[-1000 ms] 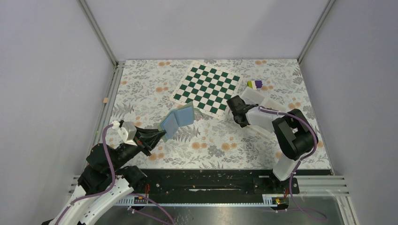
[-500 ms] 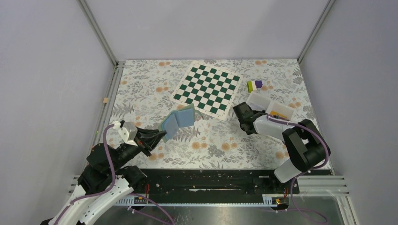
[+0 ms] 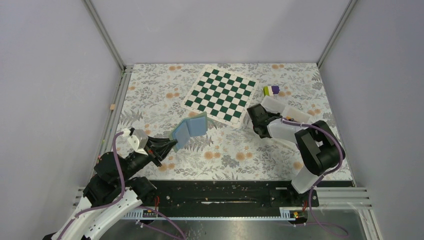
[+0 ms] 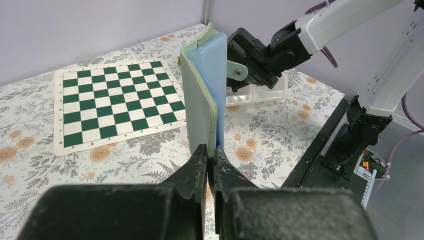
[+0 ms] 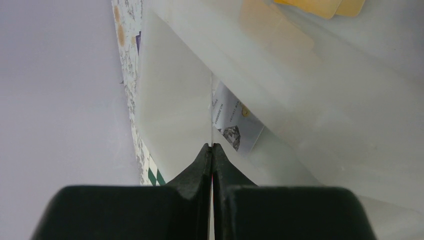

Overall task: Take the credit cards out of the card holder
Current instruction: Place the credit card in the storage box.

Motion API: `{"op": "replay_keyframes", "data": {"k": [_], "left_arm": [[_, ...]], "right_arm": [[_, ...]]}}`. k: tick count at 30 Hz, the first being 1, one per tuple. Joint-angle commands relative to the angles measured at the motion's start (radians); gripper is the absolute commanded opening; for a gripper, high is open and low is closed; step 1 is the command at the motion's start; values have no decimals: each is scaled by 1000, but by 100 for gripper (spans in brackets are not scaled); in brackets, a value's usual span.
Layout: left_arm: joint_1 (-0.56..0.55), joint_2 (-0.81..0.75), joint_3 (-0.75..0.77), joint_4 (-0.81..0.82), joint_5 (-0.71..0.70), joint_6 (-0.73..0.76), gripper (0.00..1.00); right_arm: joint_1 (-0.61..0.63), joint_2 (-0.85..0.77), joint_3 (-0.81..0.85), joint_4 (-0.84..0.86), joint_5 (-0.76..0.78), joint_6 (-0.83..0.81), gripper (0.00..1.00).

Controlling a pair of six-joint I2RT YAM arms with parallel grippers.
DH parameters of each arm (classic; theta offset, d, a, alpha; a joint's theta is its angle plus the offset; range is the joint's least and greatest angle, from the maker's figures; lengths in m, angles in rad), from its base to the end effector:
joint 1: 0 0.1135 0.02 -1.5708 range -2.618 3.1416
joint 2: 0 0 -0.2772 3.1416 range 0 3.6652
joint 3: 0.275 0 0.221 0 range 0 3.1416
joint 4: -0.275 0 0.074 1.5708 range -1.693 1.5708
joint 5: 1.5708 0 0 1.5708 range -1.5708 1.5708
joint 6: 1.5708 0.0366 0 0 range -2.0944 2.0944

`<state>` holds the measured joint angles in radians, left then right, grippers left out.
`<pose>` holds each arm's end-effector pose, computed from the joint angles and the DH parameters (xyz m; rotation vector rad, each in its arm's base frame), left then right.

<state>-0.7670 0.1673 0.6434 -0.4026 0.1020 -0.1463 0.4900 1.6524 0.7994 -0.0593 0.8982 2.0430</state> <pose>0.0106 -0.0154 0.3186 0.5543 1.4496 -0.8064 0.2666 0.1098 0.1925 1.7023 1.2440 0.3778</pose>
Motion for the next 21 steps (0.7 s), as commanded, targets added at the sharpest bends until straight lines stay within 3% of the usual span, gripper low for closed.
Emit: {"op": "replay_keyframes", "data": {"k": [1,8,13,21], "left_arm": [[-5,4,-5,50,-23,13,0],[-6,4,-5,49,-26,13,0],[-6,1,-5,50,-28,13,0],[-7,1,-5,50,-27,13,0]], "right_arm": [[-10,37,12,75,2,668,0],[-22,48,11,88,0,669,8],[-29,26,12,66,-36,669,28],[-30,-30,0,28,-59,651,31]]}}
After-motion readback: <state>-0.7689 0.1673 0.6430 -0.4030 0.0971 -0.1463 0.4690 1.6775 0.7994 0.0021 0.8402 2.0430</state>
